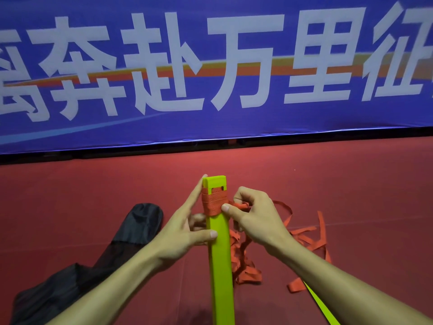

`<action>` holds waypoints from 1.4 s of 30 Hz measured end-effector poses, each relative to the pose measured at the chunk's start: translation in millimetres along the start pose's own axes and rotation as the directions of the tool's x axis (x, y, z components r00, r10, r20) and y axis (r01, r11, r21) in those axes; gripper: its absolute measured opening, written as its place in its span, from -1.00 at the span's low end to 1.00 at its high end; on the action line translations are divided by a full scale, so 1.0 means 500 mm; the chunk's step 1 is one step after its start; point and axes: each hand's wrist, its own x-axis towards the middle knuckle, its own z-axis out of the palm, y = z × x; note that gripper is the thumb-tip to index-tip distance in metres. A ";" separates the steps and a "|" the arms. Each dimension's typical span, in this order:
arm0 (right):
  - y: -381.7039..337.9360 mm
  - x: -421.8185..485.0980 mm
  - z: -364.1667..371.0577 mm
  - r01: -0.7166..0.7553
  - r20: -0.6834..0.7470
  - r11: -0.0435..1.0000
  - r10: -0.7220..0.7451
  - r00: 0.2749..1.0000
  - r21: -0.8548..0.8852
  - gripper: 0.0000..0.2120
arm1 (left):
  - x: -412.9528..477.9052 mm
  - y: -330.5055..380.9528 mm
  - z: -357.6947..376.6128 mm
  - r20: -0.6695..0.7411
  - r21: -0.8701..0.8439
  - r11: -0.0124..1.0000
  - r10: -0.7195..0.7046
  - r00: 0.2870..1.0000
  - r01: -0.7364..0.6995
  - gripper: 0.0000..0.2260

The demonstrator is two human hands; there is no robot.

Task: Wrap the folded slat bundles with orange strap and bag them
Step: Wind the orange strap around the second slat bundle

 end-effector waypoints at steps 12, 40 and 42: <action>-0.015 -0.008 -0.002 -0.090 0.074 0.964 0.074 0.994 0.249 -0.69 | -0.012 0.012 -0.006 0.049 -0.005 1.000 -0.015 0.999 0.015 -0.06; 0.001 -0.011 -0.042 -0.060 0.206 0.977 0.017 0.978 0.203 -0.87 | -0.034 -0.006 -0.041 -0.004 -0.093 0.994 -0.060 0.998 0.059 -0.06; 0.001 -0.010 -0.043 -0.022 0.196 0.993 -0.001 0.981 0.115 -0.85 | -0.034 -0.007 -0.041 -0.008 -0.094 0.994 -0.058 0.998 0.057 -0.07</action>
